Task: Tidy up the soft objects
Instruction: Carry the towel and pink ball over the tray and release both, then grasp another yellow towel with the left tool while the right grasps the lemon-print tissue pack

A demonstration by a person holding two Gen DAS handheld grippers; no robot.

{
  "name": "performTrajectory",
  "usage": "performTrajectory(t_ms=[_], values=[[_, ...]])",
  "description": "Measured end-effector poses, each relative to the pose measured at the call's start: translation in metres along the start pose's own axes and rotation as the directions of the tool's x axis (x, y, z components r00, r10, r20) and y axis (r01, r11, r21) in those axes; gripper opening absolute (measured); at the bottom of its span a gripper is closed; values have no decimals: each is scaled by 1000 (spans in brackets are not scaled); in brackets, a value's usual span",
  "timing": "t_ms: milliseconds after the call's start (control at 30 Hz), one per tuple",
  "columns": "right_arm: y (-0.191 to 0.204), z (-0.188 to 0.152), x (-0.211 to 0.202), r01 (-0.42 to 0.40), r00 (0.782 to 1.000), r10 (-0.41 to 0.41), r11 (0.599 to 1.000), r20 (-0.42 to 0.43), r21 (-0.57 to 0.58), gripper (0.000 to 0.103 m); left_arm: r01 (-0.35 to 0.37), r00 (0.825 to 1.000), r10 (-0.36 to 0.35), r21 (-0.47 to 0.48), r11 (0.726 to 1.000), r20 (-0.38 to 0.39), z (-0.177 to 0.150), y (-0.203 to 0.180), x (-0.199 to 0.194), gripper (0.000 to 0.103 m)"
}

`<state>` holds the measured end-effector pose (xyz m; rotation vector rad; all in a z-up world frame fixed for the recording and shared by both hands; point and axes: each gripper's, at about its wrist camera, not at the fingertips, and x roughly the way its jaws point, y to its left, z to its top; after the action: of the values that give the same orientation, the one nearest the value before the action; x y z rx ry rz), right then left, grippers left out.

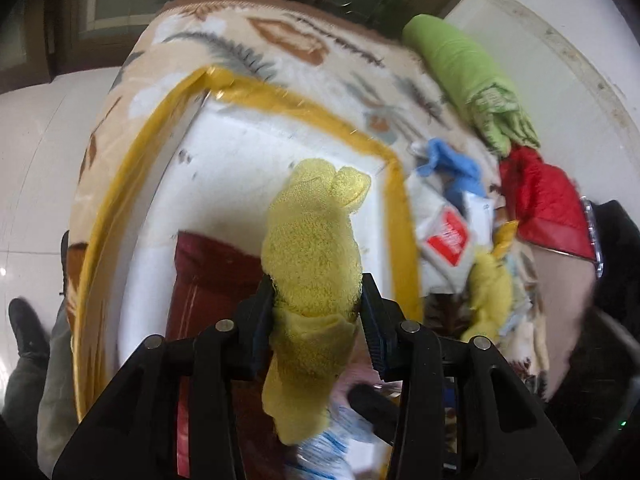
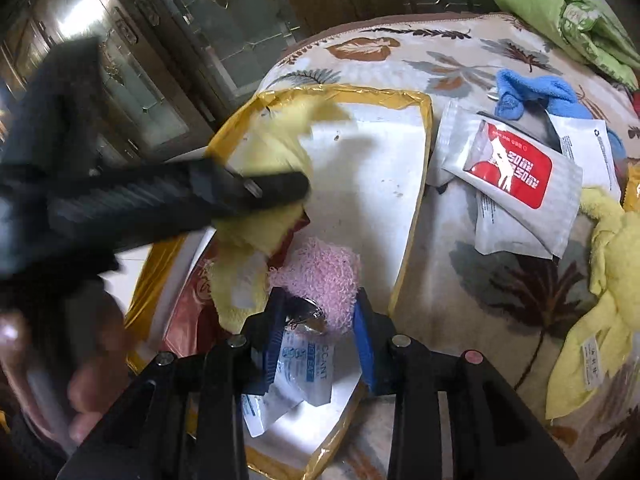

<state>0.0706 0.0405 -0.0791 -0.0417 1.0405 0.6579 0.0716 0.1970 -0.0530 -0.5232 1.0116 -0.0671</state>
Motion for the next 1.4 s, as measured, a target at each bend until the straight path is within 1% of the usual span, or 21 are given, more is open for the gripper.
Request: performTrajectory(t_ms=[33,100,167,233,267,300,333,367,500,600,667,700,733,767,833,933,967,1000,1100,1233,1400], values=[[2,-1,-1,5,1000,-5,1000,1,-4,36,29,1000,-29,-25,999,1,-1,5,0,43],[1,-1,-3,-5,1000,5,1000,10,6,42,74,997,-74,-53,996,4,-3,12,-2,44],[-2,-4,-10,-65,997,64,997,33,31,57,122,992,-122,-101,987,7,-4,19,-6,44],[-4,-8,-23,-111,992,108,993,66,40,64,145,989,-139,-151,978,48,-6,27,-16,46],[-4,-10,-29,-113,991,110,993,81,36,65,142,989,-134,-157,977,61,-6,27,-20,55],[-5,-12,-36,-115,989,112,993,93,32,65,137,989,-126,-164,977,78,-7,27,-25,60],[-5,-14,-43,-120,988,116,992,103,27,65,147,986,-131,-161,976,106,-10,26,-31,63],[-6,-17,-51,-121,987,117,992,112,22,65,156,982,-137,-147,977,130,-12,23,-37,63],[-20,-24,-81,-119,981,113,992,159,32,65,104,973,-95,-34,994,211,-23,-1,-58,64],[-42,-31,-100,-118,979,106,991,173,63,65,101,973,-100,2,995,207,-36,-24,-63,65],[-60,-36,-111,-106,979,87,990,184,96,65,56,975,-61,29,998,216,-44,-44,-62,65],[-73,-39,-118,-96,979,72,988,192,121,65,9,973,-20,49,999,229,-50,-58,-61,65],[-82,-41,-124,-88,978,58,986,200,143,65,-28,973,10,75,997,229,-54,-72,-57,65],[-97,-43,-132,-81,976,43,981,214,174,65,-38,974,19,82,996,224,-57,-79,-54,65],[-119,-41,-140,-67,974,15,972,224,225,65,-25,979,5,91,996,204,-61,-102,-40,65],[-157,-34,-148,-53,975,-17,951,223,304,66,6,994,-21,127,992,110,-63,-129,-13,65],[-167,-34,-150,-45,974,-33,942,226,333,69,14,998,-22,122,992,59,-61,-139,1,65],[-179,-31,-152,-50,972,-36,933,231,356,72,21,999,-27,127,992,41,-60,-147,9,65],[-203,-27,-149,-29,971,-74,910,229,415,73,1,999,-12,188,982,53,-56,-171,25,65],[-225,-20,-133,-12,978,-85,891,192,454,74,18,999,-26,206,978,34,-49,-187,44,65],[-247,-11,-118,12,985,-98,860,142,510,74,15,1000,-17,234,972,8,-42,-204,69,65]])
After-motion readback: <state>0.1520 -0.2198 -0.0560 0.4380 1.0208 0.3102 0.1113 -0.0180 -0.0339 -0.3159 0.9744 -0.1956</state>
